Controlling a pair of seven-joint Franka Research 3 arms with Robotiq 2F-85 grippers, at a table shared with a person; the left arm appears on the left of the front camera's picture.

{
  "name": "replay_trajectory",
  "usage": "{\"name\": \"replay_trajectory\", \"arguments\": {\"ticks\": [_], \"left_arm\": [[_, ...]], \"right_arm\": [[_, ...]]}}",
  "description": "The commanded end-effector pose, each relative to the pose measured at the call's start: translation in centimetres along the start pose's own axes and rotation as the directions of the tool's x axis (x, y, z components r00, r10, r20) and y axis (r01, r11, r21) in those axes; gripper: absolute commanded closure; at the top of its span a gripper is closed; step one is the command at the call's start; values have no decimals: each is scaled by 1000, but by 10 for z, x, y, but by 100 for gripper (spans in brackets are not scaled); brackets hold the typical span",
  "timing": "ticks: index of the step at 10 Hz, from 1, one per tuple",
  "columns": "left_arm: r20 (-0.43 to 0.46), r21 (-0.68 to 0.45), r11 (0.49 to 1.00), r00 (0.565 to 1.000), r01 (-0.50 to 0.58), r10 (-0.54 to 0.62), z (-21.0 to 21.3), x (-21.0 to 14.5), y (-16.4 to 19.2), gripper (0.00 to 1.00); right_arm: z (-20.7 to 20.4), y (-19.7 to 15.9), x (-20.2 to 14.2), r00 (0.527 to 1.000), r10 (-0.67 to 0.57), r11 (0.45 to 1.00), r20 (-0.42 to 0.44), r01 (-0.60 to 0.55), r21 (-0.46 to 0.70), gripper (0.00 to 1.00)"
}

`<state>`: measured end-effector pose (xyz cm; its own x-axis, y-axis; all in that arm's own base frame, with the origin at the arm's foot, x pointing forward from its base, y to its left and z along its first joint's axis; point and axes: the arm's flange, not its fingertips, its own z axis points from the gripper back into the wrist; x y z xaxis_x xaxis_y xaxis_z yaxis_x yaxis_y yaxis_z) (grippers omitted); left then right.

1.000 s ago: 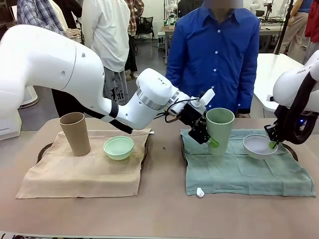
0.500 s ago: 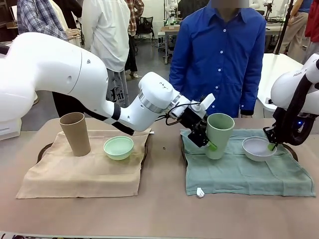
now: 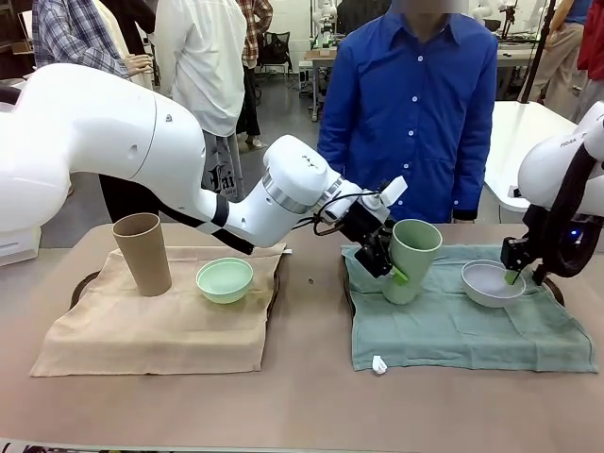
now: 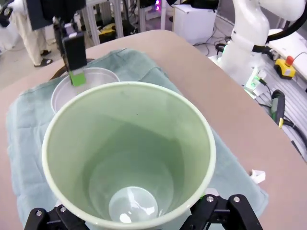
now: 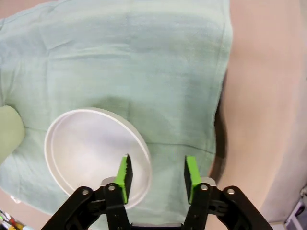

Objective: Set up a tray with a mat and arrange the tableware.
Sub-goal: Place the Picnic Bowl and Reusable plastic cup back onto the Handle tray in front of the human's position.

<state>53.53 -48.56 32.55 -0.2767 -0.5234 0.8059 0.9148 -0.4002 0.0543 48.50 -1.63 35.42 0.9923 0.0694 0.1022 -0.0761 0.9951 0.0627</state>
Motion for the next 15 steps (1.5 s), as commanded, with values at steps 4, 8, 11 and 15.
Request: {"name": "replay_trajectory", "arguments": {"ticks": [4,8,11,15], "left_arm": [[-85,6,979,975,-205,205,27,-12,-6,0],[-246,69,920,887,-385,390,54,-10,-25,0],[-408,211,818,712,-536,572,107,24,-65,0],[-375,545,512,354,-663,857,177,80,-109,0]], "right_arm": [[50,-14,-50,999,-29,994,-18,27,-110,0],[89,-14,-88,1000,2,993,4,-2,-118,0],[123,-10,-110,1000,20,998,19,-18,-62,0],[173,7,-137,995,-32,997,89,38,-69,0]]}}
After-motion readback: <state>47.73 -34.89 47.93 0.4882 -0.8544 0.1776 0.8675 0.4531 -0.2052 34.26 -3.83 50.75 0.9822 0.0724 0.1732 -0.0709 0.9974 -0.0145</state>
